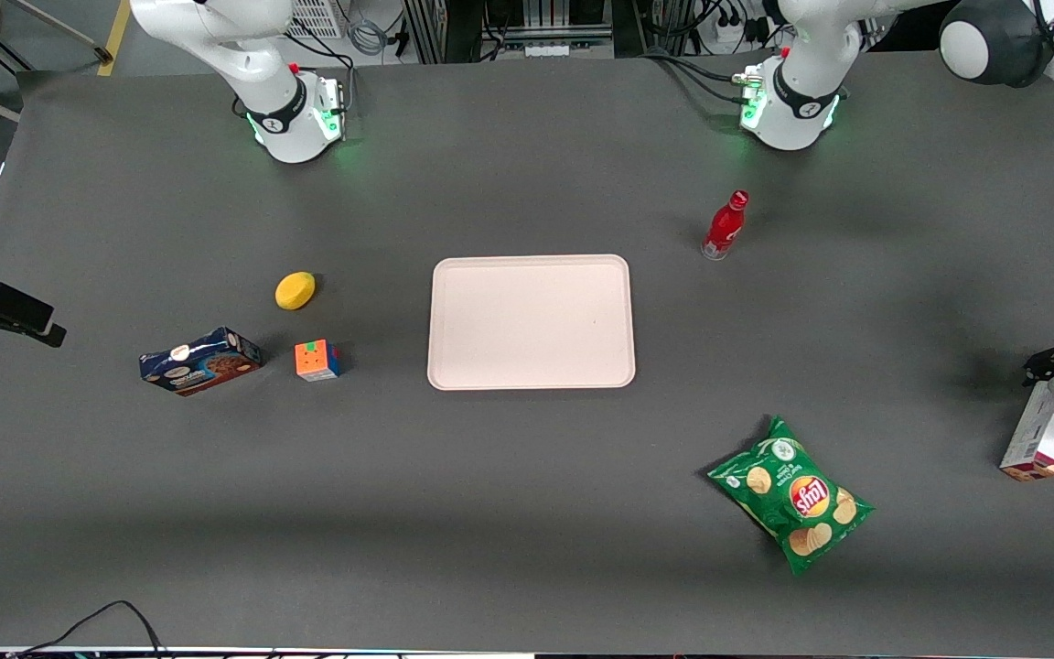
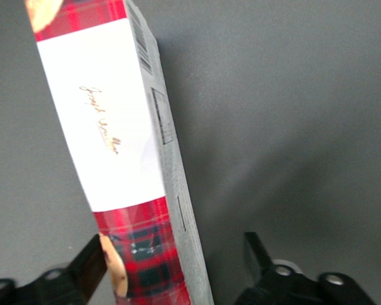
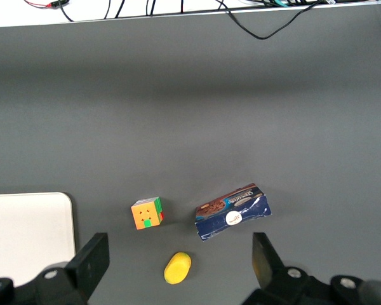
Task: Place red cookie box on tray
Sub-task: 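Lower the left gripper around the cookie box and close on it, then lift the cookie box with the left gripper off the table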
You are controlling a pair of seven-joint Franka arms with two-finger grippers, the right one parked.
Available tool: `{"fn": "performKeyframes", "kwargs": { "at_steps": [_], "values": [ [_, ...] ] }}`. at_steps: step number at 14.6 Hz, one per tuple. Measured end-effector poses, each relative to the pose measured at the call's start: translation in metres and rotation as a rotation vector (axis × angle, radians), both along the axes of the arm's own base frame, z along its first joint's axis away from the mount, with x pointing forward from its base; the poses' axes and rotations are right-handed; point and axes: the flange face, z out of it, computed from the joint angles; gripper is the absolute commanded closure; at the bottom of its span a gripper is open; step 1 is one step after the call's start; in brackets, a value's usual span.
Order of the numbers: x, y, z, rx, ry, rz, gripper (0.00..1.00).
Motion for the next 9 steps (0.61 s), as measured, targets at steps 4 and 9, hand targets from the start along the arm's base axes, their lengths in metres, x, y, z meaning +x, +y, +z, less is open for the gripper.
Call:
{"fn": "performKeyframes", "kwargs": {
  "at_steps": [4,9],
  "values": [
    [0.002,0.001,-0.002,0.010,-0.008,0.000,0.90],
    [0.013,-0.002,0.009,0.021,-0.041,0.024,0.96]
  ]
}}
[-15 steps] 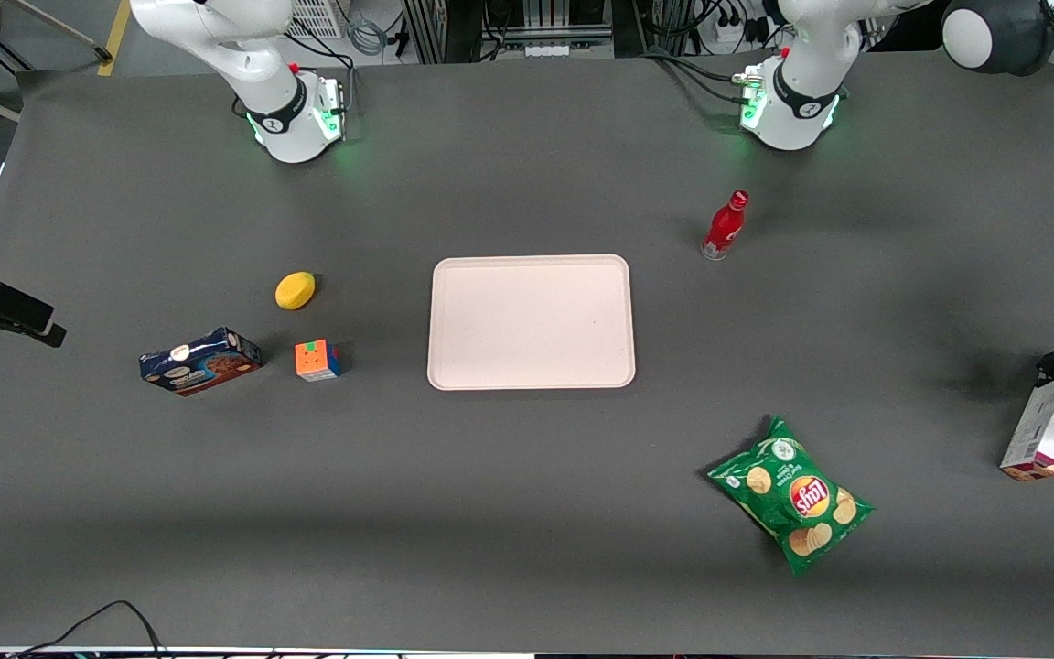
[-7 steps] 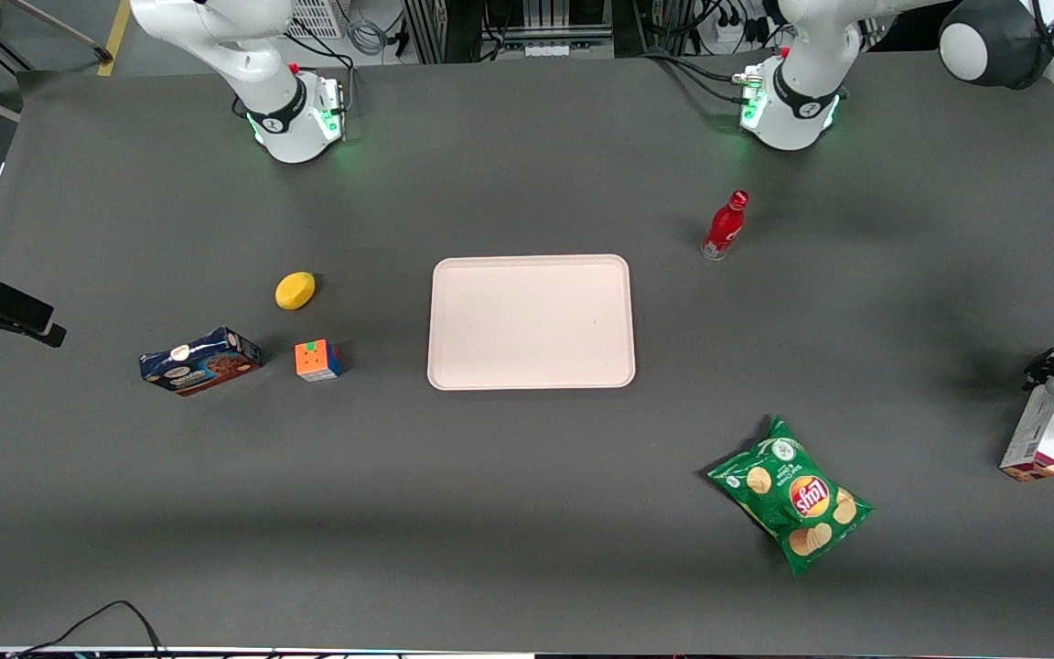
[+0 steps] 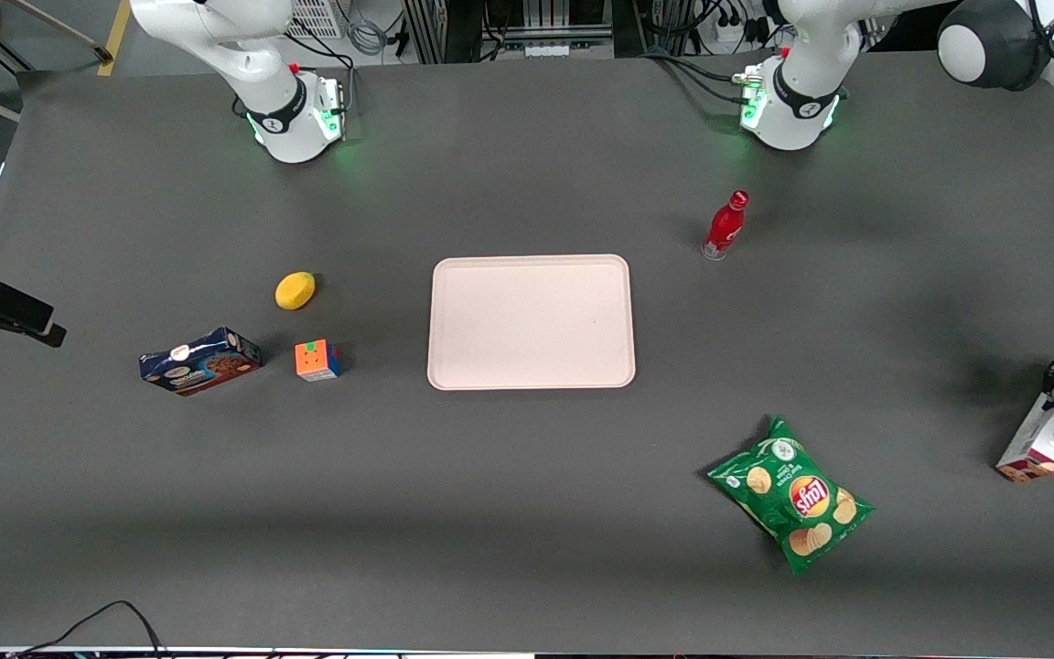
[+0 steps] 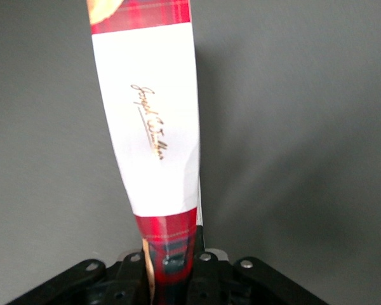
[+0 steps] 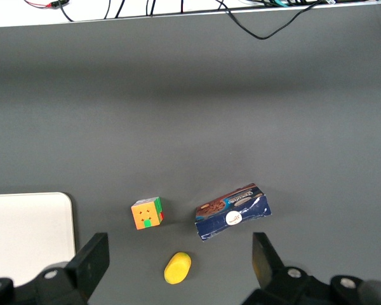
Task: Place red cookie box on tray
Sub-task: 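Lift the cookie box with the left gripper off the table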
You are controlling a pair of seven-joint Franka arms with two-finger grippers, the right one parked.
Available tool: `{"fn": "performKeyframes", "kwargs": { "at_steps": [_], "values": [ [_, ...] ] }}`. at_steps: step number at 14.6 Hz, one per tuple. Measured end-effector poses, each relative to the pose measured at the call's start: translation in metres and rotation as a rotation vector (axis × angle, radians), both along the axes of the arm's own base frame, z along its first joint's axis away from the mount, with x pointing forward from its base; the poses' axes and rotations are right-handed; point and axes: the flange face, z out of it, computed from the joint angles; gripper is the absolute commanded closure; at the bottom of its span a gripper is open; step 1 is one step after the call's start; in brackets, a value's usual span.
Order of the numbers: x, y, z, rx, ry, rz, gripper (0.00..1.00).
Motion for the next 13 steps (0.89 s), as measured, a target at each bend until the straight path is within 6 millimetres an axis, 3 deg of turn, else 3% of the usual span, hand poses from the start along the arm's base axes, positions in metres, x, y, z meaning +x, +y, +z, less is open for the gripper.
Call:
{"fn": "performKeyframes", "kwargs": {
  "at_steps": [3,6,10,13],
  "values": [
    [0.025,-0.008,0.040,0.022,-0.065,-0.020,0.96],
    [0.031,-0.014,0.105,0.003,-0.111,-0.028,0.95],
    [0.009,-0.018,0.205,-0.035,-0.053,0.020,0.94],
    [-0.008,-0.029,0.263,-0.057,0.049,0.080,0.94]
  ]
}}
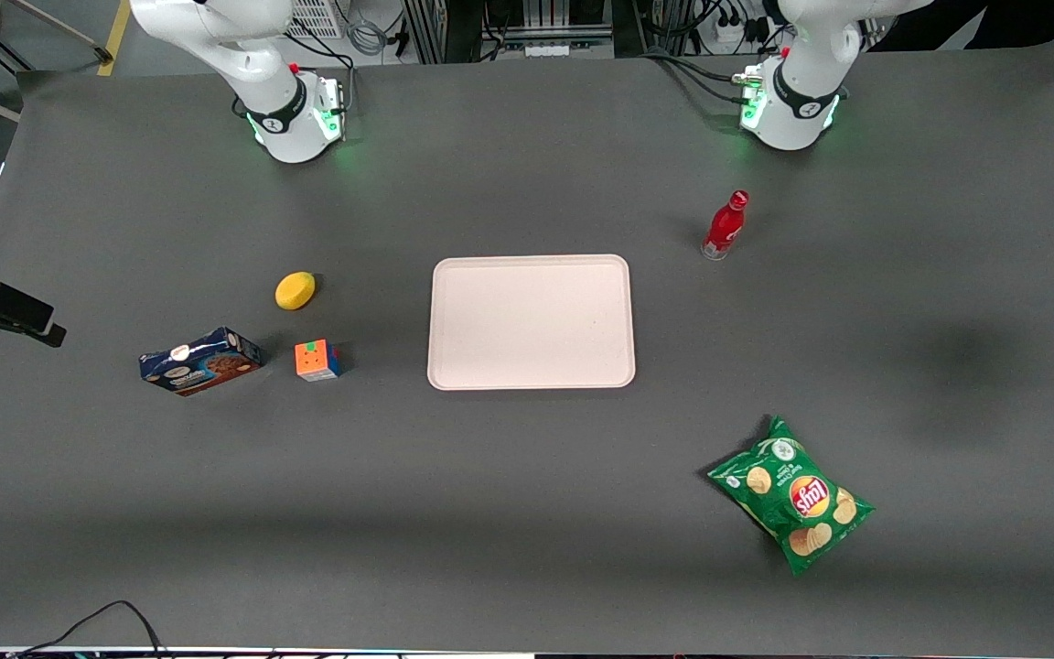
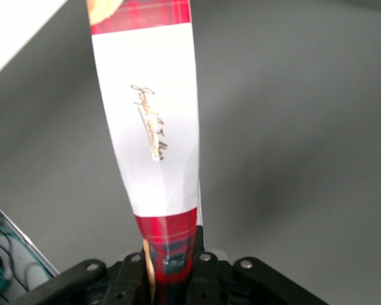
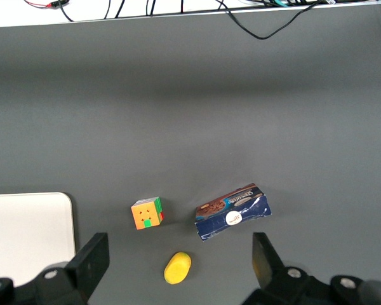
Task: Place red cookie box on tray
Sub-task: 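Lift the cookie box with the left gripper off the table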
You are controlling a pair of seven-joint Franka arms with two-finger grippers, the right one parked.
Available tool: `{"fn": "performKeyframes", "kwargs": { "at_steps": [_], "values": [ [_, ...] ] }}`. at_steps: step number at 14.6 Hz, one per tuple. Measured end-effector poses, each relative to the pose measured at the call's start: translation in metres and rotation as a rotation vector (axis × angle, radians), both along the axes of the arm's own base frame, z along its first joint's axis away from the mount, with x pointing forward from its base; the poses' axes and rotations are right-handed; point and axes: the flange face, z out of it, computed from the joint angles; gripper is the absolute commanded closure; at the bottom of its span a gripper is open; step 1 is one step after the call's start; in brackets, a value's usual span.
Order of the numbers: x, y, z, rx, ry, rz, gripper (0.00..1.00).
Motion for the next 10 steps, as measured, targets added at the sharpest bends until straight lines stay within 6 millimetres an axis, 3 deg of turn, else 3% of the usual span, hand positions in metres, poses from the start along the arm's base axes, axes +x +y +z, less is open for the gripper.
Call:
{"fn": "performKeyframes", "kwargs": {
  "at_steps": [2,5,7,10],
  "values": [
    [-0.006,-0.011,0.022,-0.025,0.044,0.041,0.95],
    [-0.006,-0.044,0.033,-0.067,0.105,0.102,0.95],
    [-0.002,-0.086,0.043,-0.086,0.149,0.165,0.95],
    [0.006,-0.179,0.072,-0.064,0.166,0.273,0.94]
  ]
}}
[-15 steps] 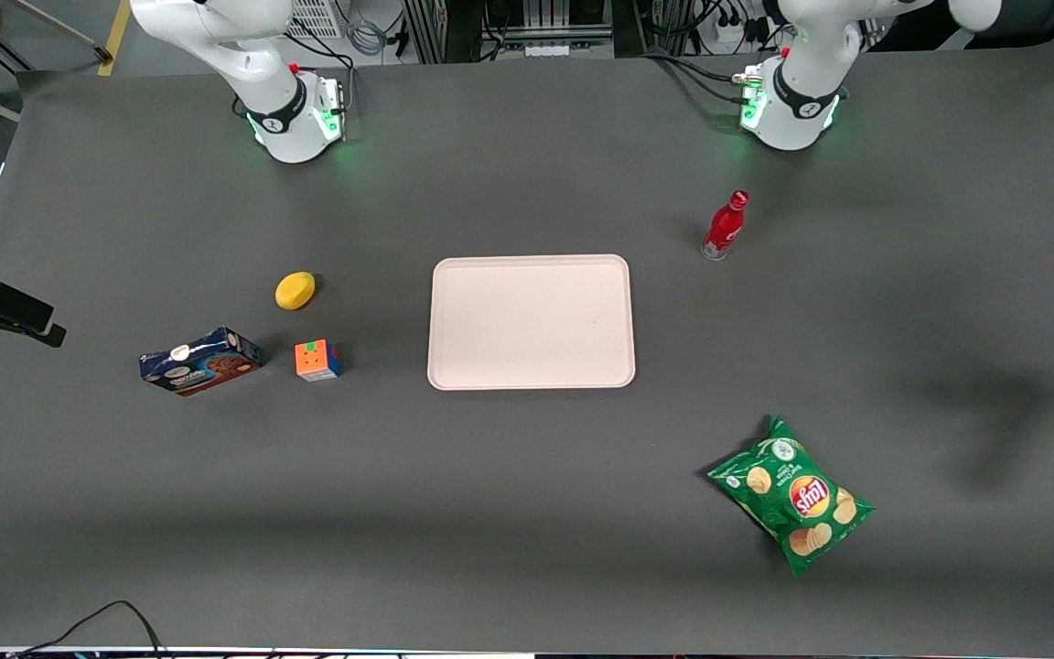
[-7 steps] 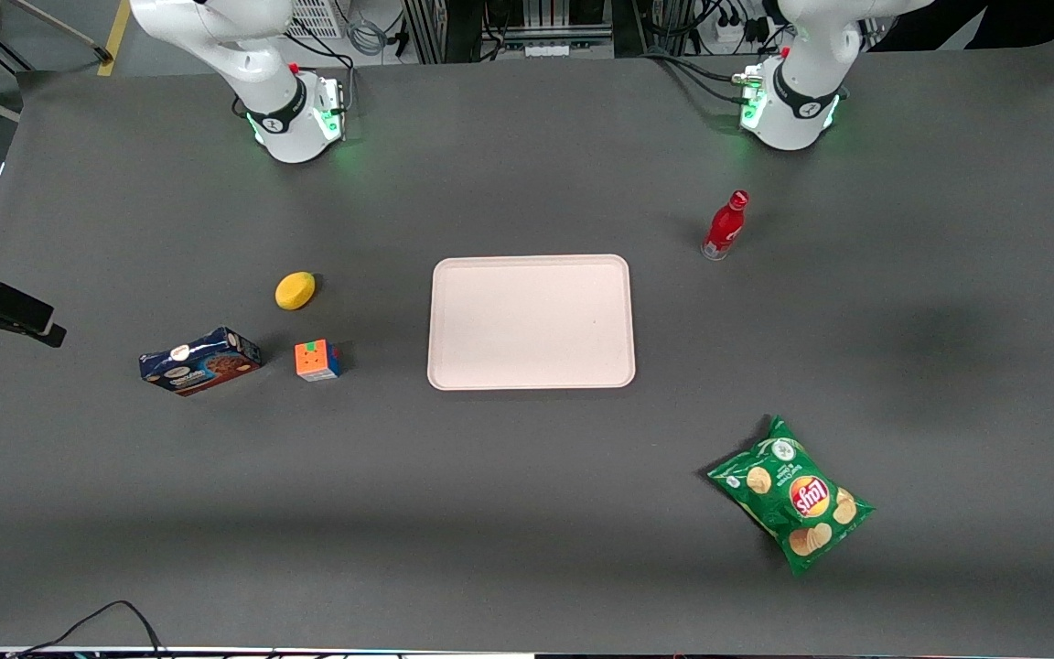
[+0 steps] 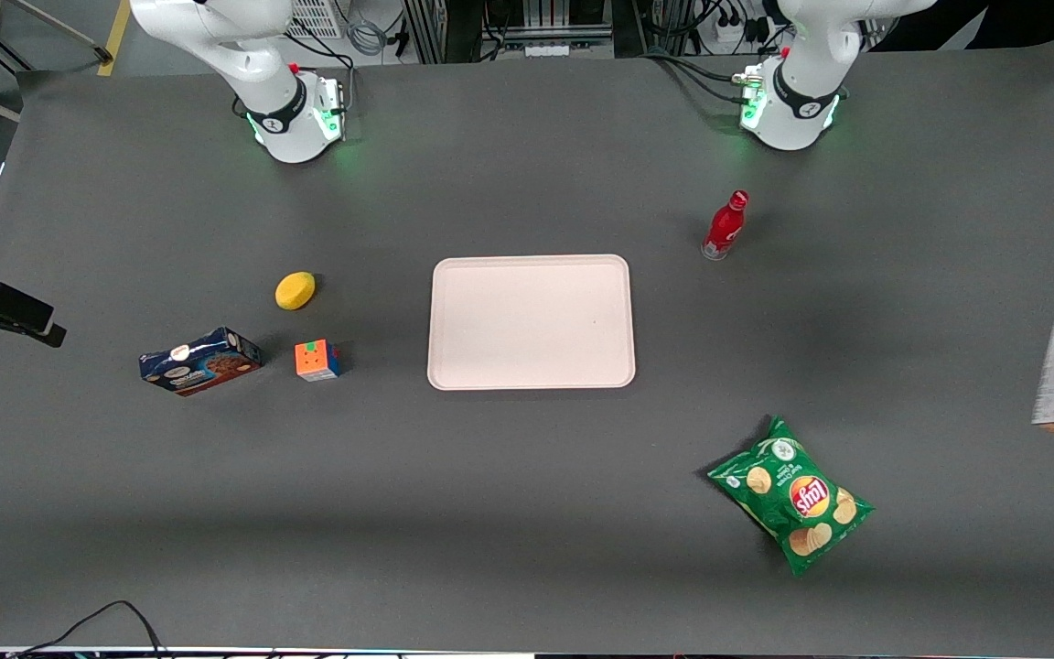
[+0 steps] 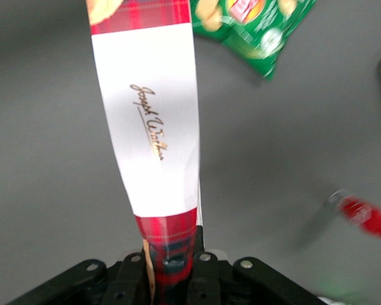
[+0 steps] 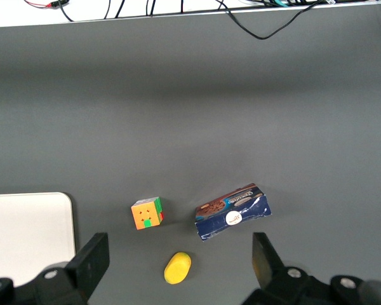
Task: Place red cookie box on tray
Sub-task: 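Lift the cookie box with the left gripper off the table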
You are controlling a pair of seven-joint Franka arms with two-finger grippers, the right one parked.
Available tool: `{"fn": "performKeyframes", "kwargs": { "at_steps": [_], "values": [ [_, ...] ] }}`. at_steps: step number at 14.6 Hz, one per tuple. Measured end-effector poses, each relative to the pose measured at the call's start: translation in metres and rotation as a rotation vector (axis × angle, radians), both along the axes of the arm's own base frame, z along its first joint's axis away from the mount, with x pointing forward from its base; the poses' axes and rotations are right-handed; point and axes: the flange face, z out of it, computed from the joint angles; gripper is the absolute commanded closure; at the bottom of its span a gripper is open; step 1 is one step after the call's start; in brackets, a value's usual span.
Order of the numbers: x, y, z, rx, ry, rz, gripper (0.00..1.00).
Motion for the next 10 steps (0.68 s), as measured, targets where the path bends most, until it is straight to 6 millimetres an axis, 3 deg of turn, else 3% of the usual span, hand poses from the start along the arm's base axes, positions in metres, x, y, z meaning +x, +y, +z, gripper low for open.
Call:
{"fn": "performKeyframes", "kwargs": {
  "at_steps": [2,6,10],
  "values": [
    [0.000,-0.063,0.012,0.002,0.014,0.082,0.94],
    [-0.003,-0.179,0.014,0.040,0.035,0.262,0.94],
    [-0.031,-0.302,0.019,0.046,0.053,0.417,0.93]
  ]
}}
